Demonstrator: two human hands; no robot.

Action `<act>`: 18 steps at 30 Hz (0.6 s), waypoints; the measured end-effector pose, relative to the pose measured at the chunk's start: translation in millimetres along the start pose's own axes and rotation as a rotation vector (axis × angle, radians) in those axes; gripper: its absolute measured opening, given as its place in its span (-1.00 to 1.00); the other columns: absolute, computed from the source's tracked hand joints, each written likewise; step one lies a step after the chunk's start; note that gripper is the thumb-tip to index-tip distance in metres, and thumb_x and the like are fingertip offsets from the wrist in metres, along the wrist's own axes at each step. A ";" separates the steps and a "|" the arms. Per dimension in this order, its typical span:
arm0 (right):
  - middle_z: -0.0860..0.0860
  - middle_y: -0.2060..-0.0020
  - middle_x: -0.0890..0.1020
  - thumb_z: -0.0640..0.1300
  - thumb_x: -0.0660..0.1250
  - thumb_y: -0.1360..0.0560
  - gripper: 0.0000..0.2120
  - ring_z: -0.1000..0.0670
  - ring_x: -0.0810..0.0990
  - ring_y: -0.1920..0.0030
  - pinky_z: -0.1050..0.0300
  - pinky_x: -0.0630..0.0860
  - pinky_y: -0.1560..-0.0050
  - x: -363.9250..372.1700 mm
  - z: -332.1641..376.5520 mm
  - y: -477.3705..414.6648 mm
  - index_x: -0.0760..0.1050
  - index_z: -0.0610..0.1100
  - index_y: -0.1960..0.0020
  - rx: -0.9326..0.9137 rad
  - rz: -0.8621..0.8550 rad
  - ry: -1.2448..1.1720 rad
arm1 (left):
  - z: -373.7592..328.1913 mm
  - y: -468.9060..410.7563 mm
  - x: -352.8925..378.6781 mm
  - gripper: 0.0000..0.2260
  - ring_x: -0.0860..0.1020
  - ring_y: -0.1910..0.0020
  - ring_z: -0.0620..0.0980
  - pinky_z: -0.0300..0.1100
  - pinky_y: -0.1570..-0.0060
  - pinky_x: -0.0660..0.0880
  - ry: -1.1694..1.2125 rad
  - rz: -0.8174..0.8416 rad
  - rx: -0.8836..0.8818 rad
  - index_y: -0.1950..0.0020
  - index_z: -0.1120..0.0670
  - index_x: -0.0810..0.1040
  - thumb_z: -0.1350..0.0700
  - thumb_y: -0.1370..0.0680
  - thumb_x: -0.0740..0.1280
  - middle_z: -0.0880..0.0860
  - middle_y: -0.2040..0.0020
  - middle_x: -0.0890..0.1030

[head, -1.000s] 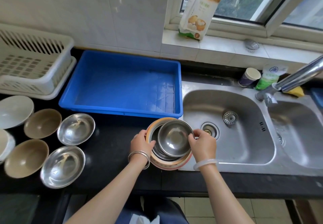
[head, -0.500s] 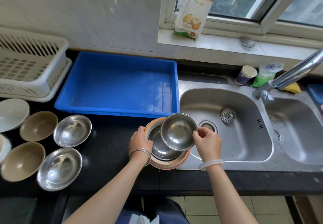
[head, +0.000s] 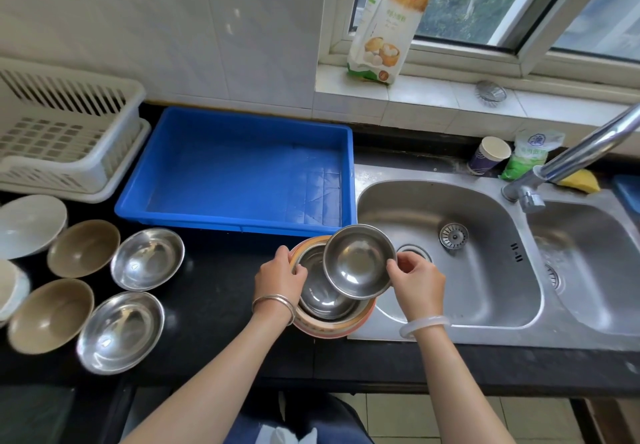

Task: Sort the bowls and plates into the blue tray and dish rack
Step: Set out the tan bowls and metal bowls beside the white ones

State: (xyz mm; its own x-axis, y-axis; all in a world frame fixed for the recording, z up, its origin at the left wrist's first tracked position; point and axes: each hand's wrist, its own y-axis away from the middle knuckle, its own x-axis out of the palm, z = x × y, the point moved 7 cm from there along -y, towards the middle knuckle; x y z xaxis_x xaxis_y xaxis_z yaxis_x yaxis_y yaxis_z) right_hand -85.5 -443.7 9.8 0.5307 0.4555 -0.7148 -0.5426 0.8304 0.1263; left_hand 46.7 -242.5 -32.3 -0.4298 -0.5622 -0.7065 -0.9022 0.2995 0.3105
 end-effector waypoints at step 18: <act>-0.03 0.30 0.70 -0.22 0.37 -0.42 -0.90 -0.05 0.67 0.24 -0.02 0.61 0.09 -7.8 37.6 -12.0 0.64 -0.09 0.12 -0.059 0.097 -0.217 | -7.8 -4.5 -48.0 -0.89 0.45 0.35 -0.22 -0.36 0.44 0.28 0.111 -0.195 -0.011 0.20 0.05 0.49 0.12 -0.53 0.29 -0.10 0.32 0.51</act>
State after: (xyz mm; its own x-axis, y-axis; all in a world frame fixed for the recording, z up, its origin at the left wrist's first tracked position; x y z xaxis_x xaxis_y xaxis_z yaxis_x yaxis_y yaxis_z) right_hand -58.7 -445.2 39.7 0.5978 0.5960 -0.5360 -0.6319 0.7619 0.1424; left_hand 71.1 -222.8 5.1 -0.2480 -0.6903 -0.6796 -0.9687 0.1684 0.1825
